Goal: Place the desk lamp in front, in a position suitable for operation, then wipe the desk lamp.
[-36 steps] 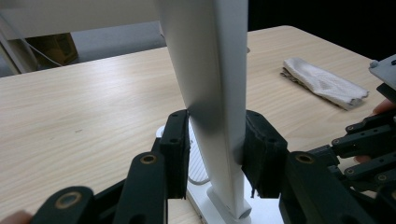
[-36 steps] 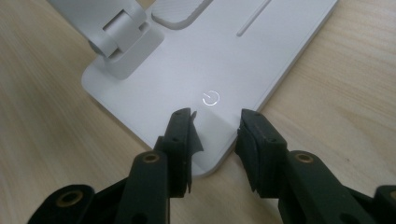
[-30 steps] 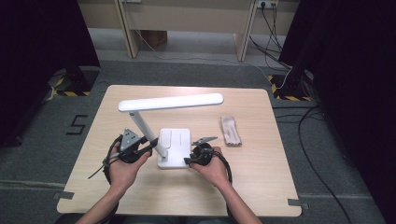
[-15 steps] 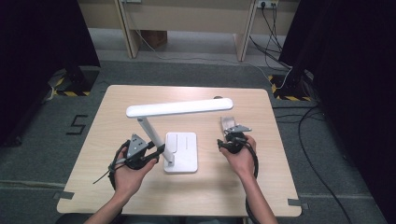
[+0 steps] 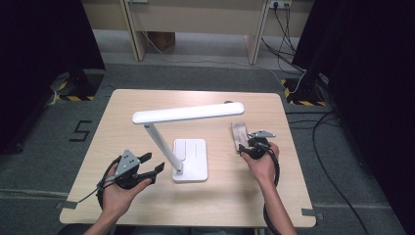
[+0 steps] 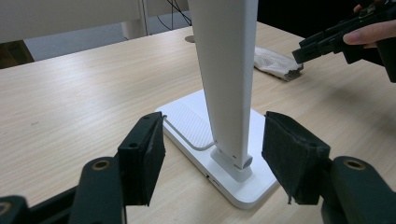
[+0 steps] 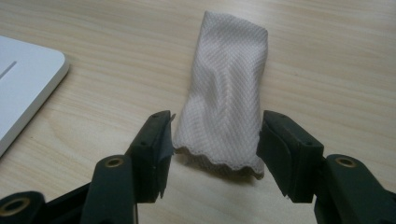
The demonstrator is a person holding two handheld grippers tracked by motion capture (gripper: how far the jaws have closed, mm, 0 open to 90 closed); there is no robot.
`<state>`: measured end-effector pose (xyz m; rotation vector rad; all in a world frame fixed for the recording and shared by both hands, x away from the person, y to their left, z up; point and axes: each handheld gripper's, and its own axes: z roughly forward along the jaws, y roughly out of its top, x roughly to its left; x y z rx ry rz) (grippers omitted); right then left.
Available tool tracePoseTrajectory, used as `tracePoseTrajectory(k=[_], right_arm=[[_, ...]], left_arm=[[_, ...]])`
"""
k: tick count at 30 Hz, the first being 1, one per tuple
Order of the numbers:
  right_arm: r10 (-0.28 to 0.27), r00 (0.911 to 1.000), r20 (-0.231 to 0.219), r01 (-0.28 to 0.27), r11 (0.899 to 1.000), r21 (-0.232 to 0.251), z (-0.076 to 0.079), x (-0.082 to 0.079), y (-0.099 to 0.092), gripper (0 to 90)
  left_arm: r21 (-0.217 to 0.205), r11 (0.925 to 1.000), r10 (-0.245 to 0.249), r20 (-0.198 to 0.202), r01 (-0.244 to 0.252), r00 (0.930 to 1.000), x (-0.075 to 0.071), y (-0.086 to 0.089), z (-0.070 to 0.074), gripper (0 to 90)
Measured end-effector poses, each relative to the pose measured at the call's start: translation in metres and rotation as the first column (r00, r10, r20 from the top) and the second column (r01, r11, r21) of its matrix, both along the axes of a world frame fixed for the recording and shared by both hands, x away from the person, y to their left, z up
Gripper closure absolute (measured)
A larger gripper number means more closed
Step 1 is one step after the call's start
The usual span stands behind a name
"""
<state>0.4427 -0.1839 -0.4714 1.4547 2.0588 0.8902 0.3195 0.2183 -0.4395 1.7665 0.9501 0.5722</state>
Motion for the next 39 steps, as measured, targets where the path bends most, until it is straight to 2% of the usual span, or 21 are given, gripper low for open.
tracePoseTrajectory(k=[3, 12, 20, 25, 29, 33, 37, 39], right_arm=[[-0.012, 0.9999, -0.006, 0.012, 1.000, 0.000, -0.001, 0.002, -0.002, 44.4], [-0.024, 0.9993, -0.030, 0.024, 1.000, 0.019, -0.001, 0.021, -0.006, 46.3], [-0.047, 0.9981, -0.039, 0.049, 0.997, 0.051, -0.006, 0.023, -0.011, 48.0], [-0.054, 0.9977, -0.041, 0.056, 0.998, 0.038, -0.008, 0.031, -0.008, 49.1], [-0.060, 0.9964, -0.060, 0.061, 0.998, 0.010, -0.014, 0.040, -0.006, 49.6], [-0.064, 0.9945, -0.083, 0.065, 0.998, 0.008, -0.024, 0.045, -0.004, 49.7], [-0.067, 0.9941, -0.085, 0.069, 0.997, 0.018, -0.030, 0.048, -0.004, 49.6], [-0.058, 0.9947, -0.085, 0.058, 0.998, 0.007, -0.029, 0.048, -0.003, 51.3]], left_arm=[[-0.004, 1.0000, 0.003, 0.000, -0.003, 1.0000, -0.003, 0.001, -0.004, 38.2], [0.001, 0.9997, 0.024, -0.052, -0.024, 0.9984, -0.002, 0.007, -0.022, 38.5], [0.021, 0.9995, 0.026, -0.071, -0.025, 0.9971, 0.004, 0.009, -0.035, 38.5], [0.018, 0.9993, 0.036, -0.075, -0.034, 0.9966, 0.002, 0.012, -0.040, 38.7], [0.017, 0.9990, 0.043, -0.074, -0.042, 0.9963, 0.000, 0.014, -0.042, 38.7], [0.014, 0.9989, 0.045, -0.085, -0.044, 0.9953, 0.001, 0.014, -0.044, 38.8], [0.018, 0.9991, 0.039, -0.092, -0.038, 0.9950, 0.002, 0.013, -0.046, 38.9], [0.023, 0.9990, 0.040, -0.097, -0.038, 0.9945, 0.002, 0.013, -0.046, 38.9]])
